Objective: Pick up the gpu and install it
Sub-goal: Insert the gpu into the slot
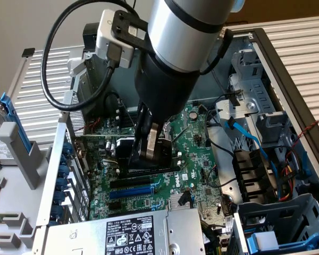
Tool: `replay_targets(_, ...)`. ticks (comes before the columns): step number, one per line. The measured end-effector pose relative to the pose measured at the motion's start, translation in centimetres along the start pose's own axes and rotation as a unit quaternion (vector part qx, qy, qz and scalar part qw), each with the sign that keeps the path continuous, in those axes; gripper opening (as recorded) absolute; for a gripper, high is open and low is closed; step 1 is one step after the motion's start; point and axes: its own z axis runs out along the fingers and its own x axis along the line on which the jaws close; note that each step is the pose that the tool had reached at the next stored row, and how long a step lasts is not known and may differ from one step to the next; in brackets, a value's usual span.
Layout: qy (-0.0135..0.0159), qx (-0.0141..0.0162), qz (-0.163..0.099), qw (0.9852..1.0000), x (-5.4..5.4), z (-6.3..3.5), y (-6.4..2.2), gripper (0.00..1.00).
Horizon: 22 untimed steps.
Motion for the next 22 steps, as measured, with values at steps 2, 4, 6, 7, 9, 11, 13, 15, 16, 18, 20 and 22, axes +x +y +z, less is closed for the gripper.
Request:
replay_targets(2,0.0001,0.0,0.0,1.0,0.0,0.0,0.0,0.29)
replay_targets(4,-0.0001,0.0019,0.0,1.0,0.0,0.09,-0.03,0.29)
replay_targets(6,-0.0003,0.0039,0.0,1.0,0.0,0.32,-0.13,0.29)
replay_targets(7,-0.0004,0.0045,0.0,1.0,0.0,0.47,-0.2,0.29)
replay_targets(9,-0.0005,0.0053,-0.001,1.0,0.0,0.82,-0.33,0.29)
replay_targets(11,-0.0005,0.0059,-0.001,1.0,0.0,1.16,-0.47,0.29)
replay_targets(13,-0.0006,0.0064,-0.001,1.0,0.0,1.49,-0.6,0.29)
replay_targets(15,-0.0007,0.0069,-0.001,1.0,0.0,1.84,-0.75,0.29)
replay_targets(16,-0.0007,0.0071,-0.001,1.0,0.0,2.01,-0.81,0.29)
replay_targets(18,-0.0007,0.0073,-0.001,1.0,0.0,2.34,-0.95,0.29)
replay_targets(20,-0.0008,0.0075,-0.001,1.0,-0.1,2.68,-1.08,0.29)
replay_targets(22,-0.0007,0.0075,-0.001,1.0,-0.3,3.02,-1.19,0.29)
